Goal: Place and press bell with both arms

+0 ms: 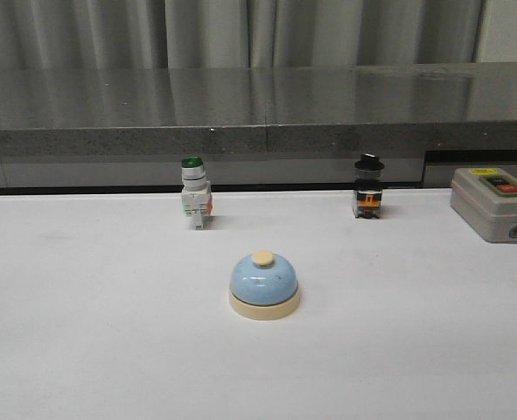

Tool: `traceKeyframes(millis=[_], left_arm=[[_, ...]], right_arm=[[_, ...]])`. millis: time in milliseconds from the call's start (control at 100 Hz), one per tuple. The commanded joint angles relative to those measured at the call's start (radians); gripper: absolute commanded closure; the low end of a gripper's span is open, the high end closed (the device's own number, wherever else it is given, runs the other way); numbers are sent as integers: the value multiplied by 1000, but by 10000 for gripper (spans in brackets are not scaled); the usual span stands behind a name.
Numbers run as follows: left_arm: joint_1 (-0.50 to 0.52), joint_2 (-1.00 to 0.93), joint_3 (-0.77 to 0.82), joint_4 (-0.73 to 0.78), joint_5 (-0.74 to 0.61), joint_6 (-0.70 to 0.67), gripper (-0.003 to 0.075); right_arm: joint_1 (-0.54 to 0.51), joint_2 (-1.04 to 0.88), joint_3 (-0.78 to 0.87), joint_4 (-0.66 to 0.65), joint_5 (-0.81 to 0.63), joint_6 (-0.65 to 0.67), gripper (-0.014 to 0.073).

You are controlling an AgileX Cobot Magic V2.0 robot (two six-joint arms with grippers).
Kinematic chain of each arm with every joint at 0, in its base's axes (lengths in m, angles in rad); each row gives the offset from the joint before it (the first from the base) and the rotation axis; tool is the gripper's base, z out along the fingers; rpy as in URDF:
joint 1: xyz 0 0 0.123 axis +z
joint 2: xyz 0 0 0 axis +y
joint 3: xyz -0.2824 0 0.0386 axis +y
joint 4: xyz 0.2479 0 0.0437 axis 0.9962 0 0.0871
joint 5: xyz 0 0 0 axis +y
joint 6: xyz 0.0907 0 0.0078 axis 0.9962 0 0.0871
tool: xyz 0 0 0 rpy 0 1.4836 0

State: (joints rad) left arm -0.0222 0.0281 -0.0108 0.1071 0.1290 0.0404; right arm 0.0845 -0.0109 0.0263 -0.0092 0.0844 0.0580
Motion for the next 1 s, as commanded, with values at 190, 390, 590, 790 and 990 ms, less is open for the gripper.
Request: traceKeyframes(millis=[190,390,590,790,990], left_arm=[[3,-60,52,0,-137,-13,739],[3,-61,52,2,-149,-13,740],[3,-61,52,2,-149,-13,740],[3,-61,52,2,-149,-13,740],[3,-61,52,2,-149,-13,740]], right_arm=[[-5,-14,-14,-13,-84,-8,654],[-5,-14,-14,-13,-84,-8,654],[-5,-14,-14,-13,-84,-8,654],[-5,-14,-14,-13,-84,-8,654],[-5,-14,-14,-13,-84,-8,654]])
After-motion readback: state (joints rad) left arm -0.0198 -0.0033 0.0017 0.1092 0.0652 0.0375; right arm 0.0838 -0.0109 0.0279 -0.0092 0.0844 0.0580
